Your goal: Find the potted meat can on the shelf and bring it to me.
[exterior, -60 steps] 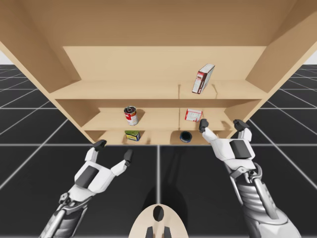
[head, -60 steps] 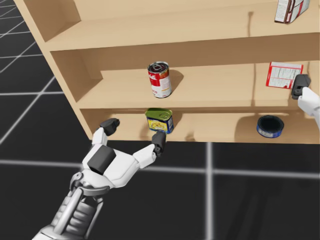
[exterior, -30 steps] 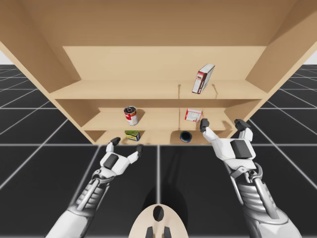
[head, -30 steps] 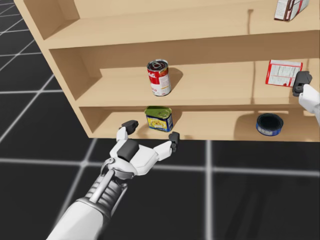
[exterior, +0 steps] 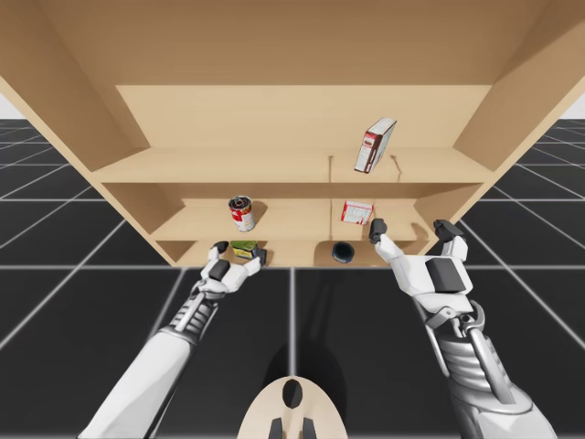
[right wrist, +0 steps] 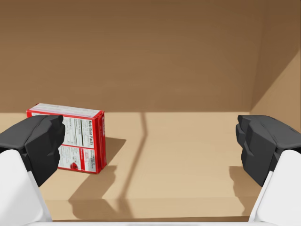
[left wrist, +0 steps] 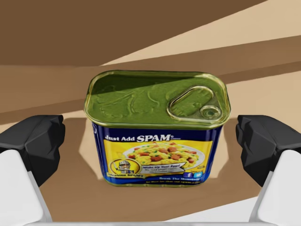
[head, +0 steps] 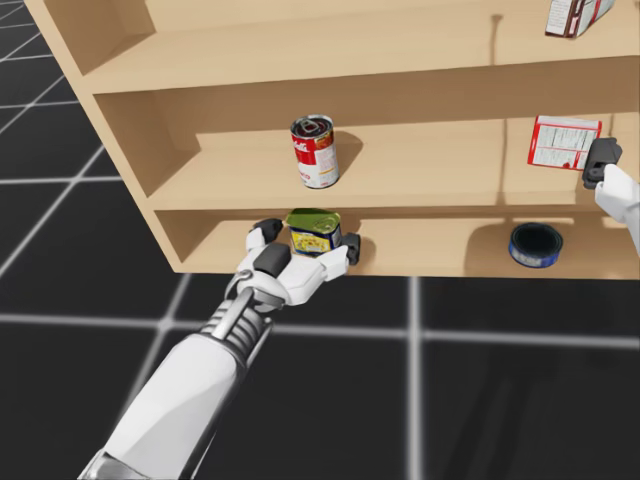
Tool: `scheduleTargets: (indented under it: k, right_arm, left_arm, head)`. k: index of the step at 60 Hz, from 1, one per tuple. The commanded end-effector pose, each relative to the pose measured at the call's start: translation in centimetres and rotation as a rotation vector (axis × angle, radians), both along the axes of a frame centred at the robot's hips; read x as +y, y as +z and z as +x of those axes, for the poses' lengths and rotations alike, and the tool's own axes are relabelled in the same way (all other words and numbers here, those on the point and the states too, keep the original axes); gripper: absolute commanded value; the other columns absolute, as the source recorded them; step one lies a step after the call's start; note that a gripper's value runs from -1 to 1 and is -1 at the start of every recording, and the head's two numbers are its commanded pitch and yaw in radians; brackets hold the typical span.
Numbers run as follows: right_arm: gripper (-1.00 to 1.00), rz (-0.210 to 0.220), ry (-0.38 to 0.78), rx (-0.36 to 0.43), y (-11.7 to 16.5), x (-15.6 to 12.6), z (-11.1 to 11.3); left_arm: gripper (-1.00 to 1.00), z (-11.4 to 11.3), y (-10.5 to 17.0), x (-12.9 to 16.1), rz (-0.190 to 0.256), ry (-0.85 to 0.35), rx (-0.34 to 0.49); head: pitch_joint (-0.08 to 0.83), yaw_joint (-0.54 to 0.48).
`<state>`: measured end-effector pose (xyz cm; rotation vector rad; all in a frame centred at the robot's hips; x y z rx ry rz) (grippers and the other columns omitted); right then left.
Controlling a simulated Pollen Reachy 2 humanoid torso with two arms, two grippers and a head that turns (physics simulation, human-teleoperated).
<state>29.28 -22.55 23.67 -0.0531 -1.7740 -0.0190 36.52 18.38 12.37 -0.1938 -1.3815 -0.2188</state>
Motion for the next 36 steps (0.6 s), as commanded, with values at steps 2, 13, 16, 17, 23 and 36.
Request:
scheduleTargets:
  k: [2, 13, 16, 17, 23, 36]
  right_arm:
    - [-1.0, 0.02, -0.001, 0.002, -0.1, 0.4, -0.1]
    - [-1.0, 0.02, -0.001, 0.003, -0.2, 0.4, 0.0]
    - [-1.0, 0.019, -0.001, 0.003, -0.2, 0.4, 0.0]
    - [-1.0, 0.02, -0.001, 0.003, -0.2, 0.4, 0.0]
    - [-1.0, 0.02, -0.002, 0.004, -0.2, 0.4, 0.0]
    - [-1.0, 0.022, -0.005, 0.001, -0.2, 0.4, 0.0]
  left_arm:
    - [-1.0, 1.0, -1.1, -3.1, -0.083, -0.021, 0.057]
    - [-1.0, 1.7, -1.4, -3.6, -0.091, -0.035, 0.08]
    - [-0.6, 1.8, -1.5, -3.6, -0.092, -0.025, 0.07]
    - [0.77, 1.7, -1.5, -3.6, -0.096, -0.027, 0.072]
    - [1.0, 1.5, -1.0, -3.5, -0.107, -0.032, 0.057]
    - [1.0, 0.1, 2.2, -3.3, -0.133, -0.05, -0.098]
  head:
    - [0.617, 0.2]
    - [0.618, 0.2]
    - [0.618, 0.2]
    - [0.618, 0.2]
    - [0.617, 0.2]
    - [0.609, 0.2]
